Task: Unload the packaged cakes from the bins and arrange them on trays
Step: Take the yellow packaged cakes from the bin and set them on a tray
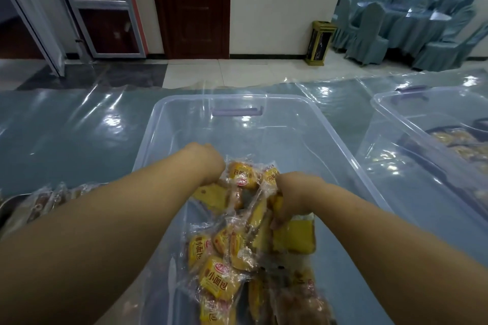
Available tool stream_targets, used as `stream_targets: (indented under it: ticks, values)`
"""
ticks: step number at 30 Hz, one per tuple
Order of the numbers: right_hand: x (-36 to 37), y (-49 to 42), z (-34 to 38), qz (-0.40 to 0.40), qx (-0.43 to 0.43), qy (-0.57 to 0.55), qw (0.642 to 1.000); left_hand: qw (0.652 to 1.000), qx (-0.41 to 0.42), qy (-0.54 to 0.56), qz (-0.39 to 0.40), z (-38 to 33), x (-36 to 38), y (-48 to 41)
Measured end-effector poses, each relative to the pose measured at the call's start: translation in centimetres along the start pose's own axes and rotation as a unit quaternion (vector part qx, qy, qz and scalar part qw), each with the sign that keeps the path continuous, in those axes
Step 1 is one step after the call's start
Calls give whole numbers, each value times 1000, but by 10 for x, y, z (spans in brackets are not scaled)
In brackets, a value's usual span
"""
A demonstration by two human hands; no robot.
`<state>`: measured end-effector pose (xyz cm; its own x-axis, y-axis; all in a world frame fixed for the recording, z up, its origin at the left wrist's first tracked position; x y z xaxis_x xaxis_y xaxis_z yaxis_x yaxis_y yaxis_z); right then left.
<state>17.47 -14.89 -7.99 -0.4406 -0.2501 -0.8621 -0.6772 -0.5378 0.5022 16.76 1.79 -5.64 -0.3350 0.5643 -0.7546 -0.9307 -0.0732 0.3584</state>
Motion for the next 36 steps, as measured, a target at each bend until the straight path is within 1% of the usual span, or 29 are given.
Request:
stream_targets:
  ticks: [3,5,8,10,12,13,14,16,19,21,26,29,31,34,36]
  values:
    - [-17,17,-2,-38,1,-21,999,992,-6,126,-12,9,-8,2]
    - [-29,29,-4,-56,12,-4,998,974,-11,227,-16,14,-10,5]
    - [-45,48,-5,-84,34,38,995,938,-17,345,-24,16,-14,10]
    - [-54,61,-4,-92,51,75,992,907,-17,422,0,11,-16,13]
    - [-56,71,-3,-73,65,96,991,874,-13,485,39,-1,-17,13]
    - [-55,75,-3,-56,70,99,991,866,-8,497,54,-9,-18,13]
    - [-53,78,-3,-37,72,103,991,867,-1,494,63,-18,-18,13]
    - [-48,82,-3,-12,76,116,990,885,16,461,69,-36,-18,11]
    - [-45,84,-4,-21,74,145,986,904,31,420,76,-63,-16,6]
    - [-44,84,-4,-33,73,159,984,904,32,418,85,-78,-13,2]
    - [-40,81,-6,-54,70,194,977,871,19,477,115,-95,-3,-9]
    - [-39,77,-2,-67,59,215,973,839,9,526,139,-95,2,-12]
    - [-39,75,1,-83,46,222,970,823,-9,548,147,-93,4,-12]
    - [-37,73,3,-114,20,204,972,810,-35,565,153,-90,3,-10]
    - [-36,72,2,-128,16,170,977,813,-33,564,139,-86,-1,-9]
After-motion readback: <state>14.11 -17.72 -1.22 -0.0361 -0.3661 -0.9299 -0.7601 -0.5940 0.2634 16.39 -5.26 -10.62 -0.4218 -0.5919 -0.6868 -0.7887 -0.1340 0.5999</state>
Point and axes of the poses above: each hand's wrist, its own y-axis away from the middle knuckle, its own x-axis out of the palm, z = x × y, the point moved 6 cm from there along -y, towards the middle knuckle, and after that the axes turned 13 degrees about -x, right-handed, at the moved point
